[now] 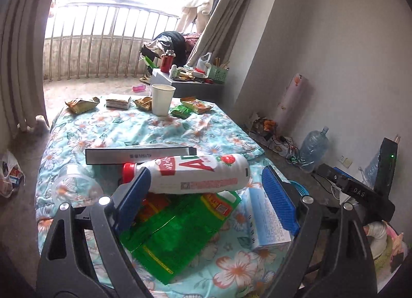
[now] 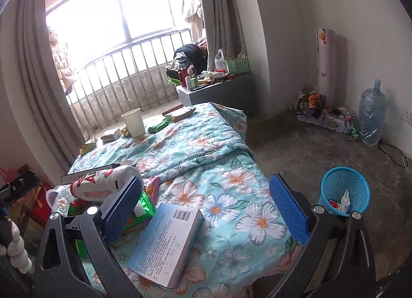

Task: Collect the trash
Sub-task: 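Move both empty tools back toward the bed, then reach the right tool toward the white-and-blue medicine box beside the ADE bottle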

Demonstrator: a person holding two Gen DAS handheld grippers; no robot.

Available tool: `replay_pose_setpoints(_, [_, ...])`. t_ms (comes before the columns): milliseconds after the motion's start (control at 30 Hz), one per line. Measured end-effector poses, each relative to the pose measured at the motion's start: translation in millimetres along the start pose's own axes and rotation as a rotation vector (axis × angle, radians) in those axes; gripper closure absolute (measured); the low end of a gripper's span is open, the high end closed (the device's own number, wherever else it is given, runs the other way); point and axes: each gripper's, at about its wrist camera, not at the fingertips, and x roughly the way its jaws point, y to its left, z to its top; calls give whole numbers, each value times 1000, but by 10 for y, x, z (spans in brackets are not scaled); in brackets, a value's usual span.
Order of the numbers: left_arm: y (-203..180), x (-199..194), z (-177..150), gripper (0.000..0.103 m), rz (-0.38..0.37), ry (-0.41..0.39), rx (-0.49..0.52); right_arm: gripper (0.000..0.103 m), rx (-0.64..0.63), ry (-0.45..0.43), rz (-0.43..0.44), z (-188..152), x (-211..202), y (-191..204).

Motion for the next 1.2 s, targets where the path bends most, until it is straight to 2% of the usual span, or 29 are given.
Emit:
replay_pose_setpoints(100, [179,29,-92,20,29,9,-29,10,12,54,61,12,161,47])
replay_pose_setpoints(367, [537,178,-219,20,14,35,-92,26,69,179,255,56,527,262])
replay_pose_setpoints(567, [658,321,-237,20,-39,34,-120,37,92,244,318,138,772,396])
replay_pose_setpoints(867, [960,700,-161,20,-96,73,-255,56,54,314,317,177,1065,614])
replay_pose_setpoints(1000, [993,813,-153,20,-95,89,-272,65,44,350,320,129,1177,664])
replay_pose_setpoints(1200, [989,909,-155,20,-120,106,-280,68,37,367,299,107,1286,656])
